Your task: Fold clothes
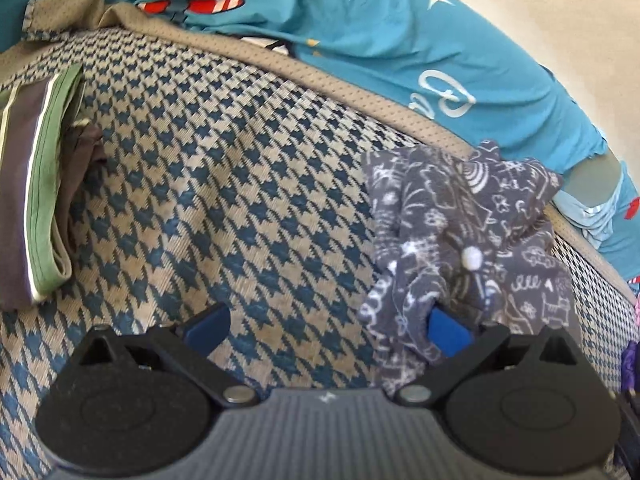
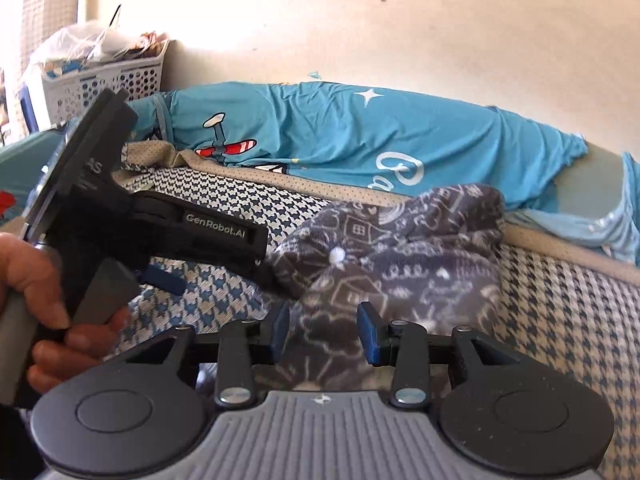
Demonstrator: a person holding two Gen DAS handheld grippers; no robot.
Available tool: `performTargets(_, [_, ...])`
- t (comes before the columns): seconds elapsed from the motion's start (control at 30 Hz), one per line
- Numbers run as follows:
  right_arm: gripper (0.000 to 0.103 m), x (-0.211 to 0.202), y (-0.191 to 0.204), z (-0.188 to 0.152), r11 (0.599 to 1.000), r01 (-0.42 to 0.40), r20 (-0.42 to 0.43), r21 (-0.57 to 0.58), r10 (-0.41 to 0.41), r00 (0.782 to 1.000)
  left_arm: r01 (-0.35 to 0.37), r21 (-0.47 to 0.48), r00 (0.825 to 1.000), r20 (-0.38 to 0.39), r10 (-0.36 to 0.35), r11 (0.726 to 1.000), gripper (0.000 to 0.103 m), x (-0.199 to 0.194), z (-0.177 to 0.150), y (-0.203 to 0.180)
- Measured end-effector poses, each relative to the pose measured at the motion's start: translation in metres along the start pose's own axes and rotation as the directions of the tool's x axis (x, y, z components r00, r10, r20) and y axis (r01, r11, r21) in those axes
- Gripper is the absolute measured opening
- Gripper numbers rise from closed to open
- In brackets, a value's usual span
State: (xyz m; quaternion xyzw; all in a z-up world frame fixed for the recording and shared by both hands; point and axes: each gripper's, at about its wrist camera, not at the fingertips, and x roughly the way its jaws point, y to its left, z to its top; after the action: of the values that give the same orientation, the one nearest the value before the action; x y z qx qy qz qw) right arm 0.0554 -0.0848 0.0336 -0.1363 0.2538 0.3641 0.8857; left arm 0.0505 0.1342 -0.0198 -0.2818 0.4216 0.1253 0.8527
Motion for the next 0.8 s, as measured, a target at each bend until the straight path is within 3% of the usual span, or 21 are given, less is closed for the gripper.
performTargets(0.37, [0.041,0.044,0.014,-0.002,0.968,0.082,-0.037,-0.236,-0.093,0.995,0.006,-0.037,1.000,-0.016,-0.006,0.999,0.103,0.006,-0.003,0.005])
performTargets(0.8, [0.042,0.071,0.020,-0.006,0.925,0.105,-0.017,-0.366,-0.120,0.993,0.010,-0.076,1.000,0.008,-0.009,0.997,0.103,0.004,-0.005,0.008])
